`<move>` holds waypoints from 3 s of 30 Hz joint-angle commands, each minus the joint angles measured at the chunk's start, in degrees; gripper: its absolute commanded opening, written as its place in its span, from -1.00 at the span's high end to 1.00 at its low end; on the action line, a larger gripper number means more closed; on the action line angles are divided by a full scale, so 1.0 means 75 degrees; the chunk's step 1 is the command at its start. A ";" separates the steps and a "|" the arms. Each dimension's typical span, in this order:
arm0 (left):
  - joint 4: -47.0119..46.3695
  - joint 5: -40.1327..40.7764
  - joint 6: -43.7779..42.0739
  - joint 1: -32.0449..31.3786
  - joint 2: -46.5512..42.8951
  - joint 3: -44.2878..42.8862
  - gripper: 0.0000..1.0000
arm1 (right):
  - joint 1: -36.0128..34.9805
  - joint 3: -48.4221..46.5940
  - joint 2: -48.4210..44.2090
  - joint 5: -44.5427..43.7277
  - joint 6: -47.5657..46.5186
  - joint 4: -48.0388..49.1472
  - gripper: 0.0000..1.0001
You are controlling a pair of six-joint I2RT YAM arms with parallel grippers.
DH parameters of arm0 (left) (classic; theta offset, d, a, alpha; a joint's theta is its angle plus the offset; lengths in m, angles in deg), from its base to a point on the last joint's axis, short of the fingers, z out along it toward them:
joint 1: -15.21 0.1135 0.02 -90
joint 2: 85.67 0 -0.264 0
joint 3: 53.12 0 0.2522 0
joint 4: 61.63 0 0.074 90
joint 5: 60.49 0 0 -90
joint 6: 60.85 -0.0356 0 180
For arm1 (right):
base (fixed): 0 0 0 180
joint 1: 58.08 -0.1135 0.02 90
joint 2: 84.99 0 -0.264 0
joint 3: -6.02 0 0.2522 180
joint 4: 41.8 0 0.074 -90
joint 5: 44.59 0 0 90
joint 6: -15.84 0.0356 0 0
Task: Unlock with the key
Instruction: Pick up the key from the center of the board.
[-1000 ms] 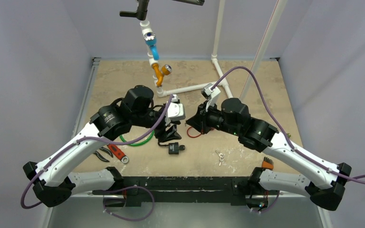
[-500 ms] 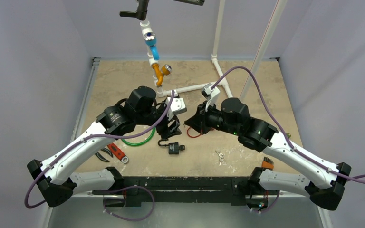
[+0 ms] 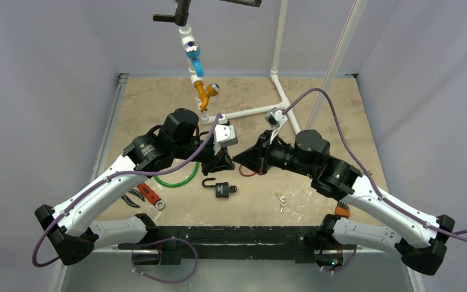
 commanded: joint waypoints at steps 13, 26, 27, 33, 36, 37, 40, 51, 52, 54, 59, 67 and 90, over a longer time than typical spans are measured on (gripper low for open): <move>0.0298 -0.0932 -0.0103 0.0569 -0.0621 0.0074 0.51 | -0.0048 -0.0004 -0.0096 0.0192 0.0273 0.0464 1.00; -0.1362 -0.0807 -0.0480 0.0536 -0.0965 0.0877 -0.36 | -0.0048 -0.0010 -0.0014 0.0909 0.0723 0.1246 1.00; -0.1386 -0.0810 -0.0489 0.0525 -0.0972 0.0860 -0.34 | -0.0054 -0.0015 -0.0007 0.0887 0.0730 0.1235 1.00; -0.1352 -0.0999 -0.0514 0.0463 -0.1038 0.0684 0.09 | -0.0049 0.0127 0.0007 0.0684 0.0738 0.1212 1.00; -0.1109 -0.1049 -0.0643 0.0409 -0.1067 0.0553 0.49 | -0.0053 0.0180 0.0008 0.0472 0.0739 0.1141 1.00; -0.1039 -0.1050 -0.0691 0.0390 -0.1088 0.0525 0.64 | -0.0052 0.0203 0.0001 0.0398 0.0740 0.1120 1.00; -0.0935 -0.1023 -0.0674 0.0382 -0.1147 0.0471 0.87 | -0.0051 0.0252 -0.0016 0.0231 0.0741 0.1050 1.00; -0.0730 -0.1264 -0.0402 0.0382 -0.1343 0.0256 0.91 | -0.0048 0.0510 -0.0143 -0.0186 0.0670 0.0742 1.00; -0.0722 -0.1252 -0.0385 0.0382 -0.1362 0.0265 0.92 | -0.0048 0.0510 -0.0154 -0.0204 0.0646 0.0699 1.00; -0.0702 -0.1048 -0.0413 0.0374 -0.1389 0.0257 0.94 | -0.0045 0.0511 -0.0188 -0.0214 0.0596 0.0603 1.00; -0.0661 -0.0413 -0.0418 0.0403 -0.1390 0.0161 1.00 | -0.0048 0.0558 -0.0305 0.0059 0.0422 0.0567 1.00; -0.0559 -0.0038 -0.0493 0.0510 -0.1402 0.0088 1.00 | -0.0049 0.0489 -0.0300 0.0427 0.0152 0.0313 1.00; 0.0161 -0.0780 -0.1189 0.0511 -0.1347 -0.0080 1.00 | -0.0049 -0.0118 -0.0167 0.0817 -0.0269 0.0059 0.67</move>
